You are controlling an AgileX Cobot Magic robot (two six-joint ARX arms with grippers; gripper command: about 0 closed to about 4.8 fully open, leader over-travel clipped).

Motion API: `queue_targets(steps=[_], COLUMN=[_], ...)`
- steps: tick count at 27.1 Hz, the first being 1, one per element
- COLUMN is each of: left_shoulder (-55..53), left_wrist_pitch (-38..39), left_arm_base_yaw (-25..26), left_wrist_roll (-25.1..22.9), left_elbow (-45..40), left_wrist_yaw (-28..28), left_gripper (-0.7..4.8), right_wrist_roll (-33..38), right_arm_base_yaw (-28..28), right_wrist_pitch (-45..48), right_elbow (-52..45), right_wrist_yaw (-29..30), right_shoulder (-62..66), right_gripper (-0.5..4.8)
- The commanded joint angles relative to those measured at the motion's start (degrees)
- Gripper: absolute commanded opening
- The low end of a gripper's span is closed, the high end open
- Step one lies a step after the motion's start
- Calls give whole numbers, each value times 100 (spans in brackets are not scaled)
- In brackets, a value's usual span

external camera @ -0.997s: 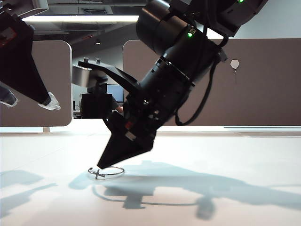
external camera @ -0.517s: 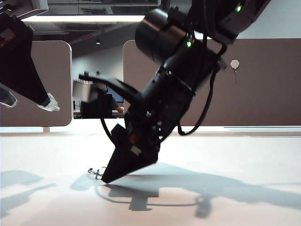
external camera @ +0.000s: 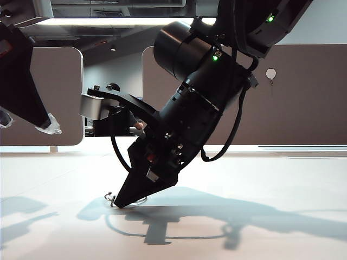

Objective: Hang the earring on the hook.

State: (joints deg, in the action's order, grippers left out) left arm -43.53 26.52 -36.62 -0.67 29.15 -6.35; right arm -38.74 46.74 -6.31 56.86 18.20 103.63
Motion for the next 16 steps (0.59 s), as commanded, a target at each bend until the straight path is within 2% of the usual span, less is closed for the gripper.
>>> queue_targets(steps=[1,8,16], left_shoulder=[7,7,7], left_wrist_pitch=[-31,-24,-94], left_arm_base_yaw=[-2,-2,-2], left_wrist_roll=[-46,-44,-46], left_elbow=[20,20,20], left_wrist_yaw=[-33,-33,-52], left_gripper=[479,479,479], right_wrist_roll=[-26,313,1019], right_arm_base_yaw=[-9,-9,-39], right_wrist_pitch=[-376,-339,-127], right_elbow=[-26,107,907], right_wrist_yaw=[-162,-157,-162], right_shoulder=[50,24,-372], right_gripper=[-6,-6,-6])
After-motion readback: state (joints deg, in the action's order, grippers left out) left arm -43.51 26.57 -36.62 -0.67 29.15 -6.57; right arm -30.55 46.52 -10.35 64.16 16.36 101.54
